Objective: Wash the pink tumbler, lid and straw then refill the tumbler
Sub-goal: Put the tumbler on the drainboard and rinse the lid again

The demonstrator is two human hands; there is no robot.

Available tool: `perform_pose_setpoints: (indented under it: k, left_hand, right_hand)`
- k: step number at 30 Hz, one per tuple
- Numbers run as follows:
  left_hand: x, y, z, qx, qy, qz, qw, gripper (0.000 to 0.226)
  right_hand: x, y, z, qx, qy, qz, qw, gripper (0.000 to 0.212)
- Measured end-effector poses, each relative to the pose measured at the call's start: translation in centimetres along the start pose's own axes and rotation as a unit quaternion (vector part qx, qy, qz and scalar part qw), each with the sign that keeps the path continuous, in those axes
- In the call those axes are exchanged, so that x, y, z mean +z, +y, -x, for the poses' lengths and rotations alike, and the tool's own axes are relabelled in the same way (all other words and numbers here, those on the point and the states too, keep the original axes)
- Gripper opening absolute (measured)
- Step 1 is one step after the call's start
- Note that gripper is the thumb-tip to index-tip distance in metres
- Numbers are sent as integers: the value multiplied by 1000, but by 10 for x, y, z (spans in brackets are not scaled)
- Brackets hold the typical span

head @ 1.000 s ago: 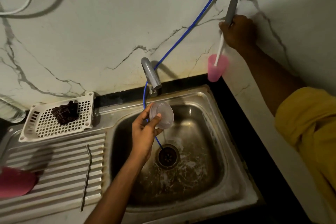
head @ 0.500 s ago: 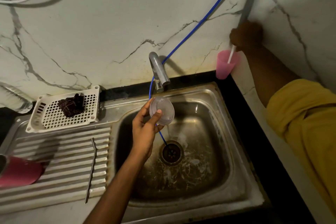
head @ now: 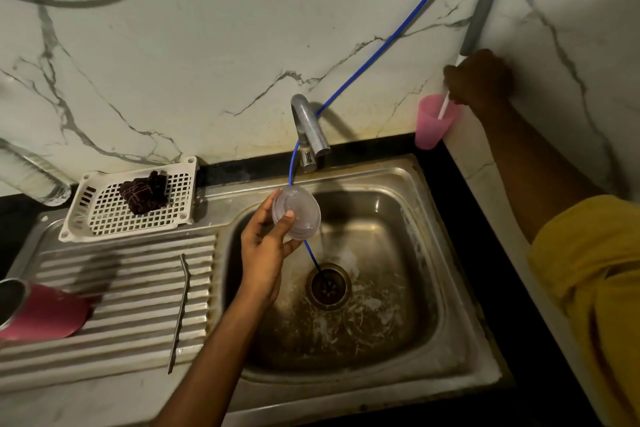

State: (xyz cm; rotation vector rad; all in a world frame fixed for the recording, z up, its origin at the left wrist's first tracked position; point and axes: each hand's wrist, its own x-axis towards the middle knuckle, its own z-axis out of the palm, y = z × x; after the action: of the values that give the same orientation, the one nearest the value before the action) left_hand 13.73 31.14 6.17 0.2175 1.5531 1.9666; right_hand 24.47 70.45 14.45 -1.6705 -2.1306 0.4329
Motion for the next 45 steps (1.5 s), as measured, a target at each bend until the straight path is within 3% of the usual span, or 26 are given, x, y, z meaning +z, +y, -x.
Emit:
perform_pose_setpoints:
  k: [3,5,7,10,12,14,17,22,27,30,35,39,45]
  left_hand:
    - [-10,1,4,-4,21,-3,1000,43]
    - [-19,-1,8,-10,42,0,999,43]
    - [-29,-5,14,-21,53,7,998,43]
    - [-47,-7,27,-26,65,-3,998,44]
    - [-64,-12,35,-32,70,-13,997,45]
    - [-84,-16,45,-31,67,-26,997,42]
    - [-116,-15,62,-29,64,-67,995,34]
    - [-183,-14,83,-41,77,-90,992,28]
    - [-250,-11,93,-53,86,-70,992,36]
    - [-293,-14,89,-28,120,-136,983,24]
    - [-355,-14,91,60,145,-332,930,18]
    - [-386,-17,88,118,88,-476,867,48]
    - [-388,-23,84,138,60,-534,832,42]
  right_hand:
    - [1,-5,60,-82,3,-18,997,33]
    - [11,-5,114,-138,-68,-97,983,23]
    - [31,-8,169,-197,-168,-183,948,15]
    - [53,-20,254,-224,-360,-245,872,57]
    - [66,-33,300,-301,-427,-221,824,87]
    - [84,-47,336,-369,-438,-211,792,105]
    - [107,-70,375,-465,-407,-141,773,112]
    - [143,-112,421,-534,-386,-113,744,95]
    - [173,-163,453,-559,-392,1,730,88]
    - [196,-199,465,-562,-379,29,735,85]
    - [239,-252,480,-553,-382,43,739,84]
    - [265,-278,490,-540,-400,68,737,86]
    - [277,-287,503,-559,-378,119,729,89]
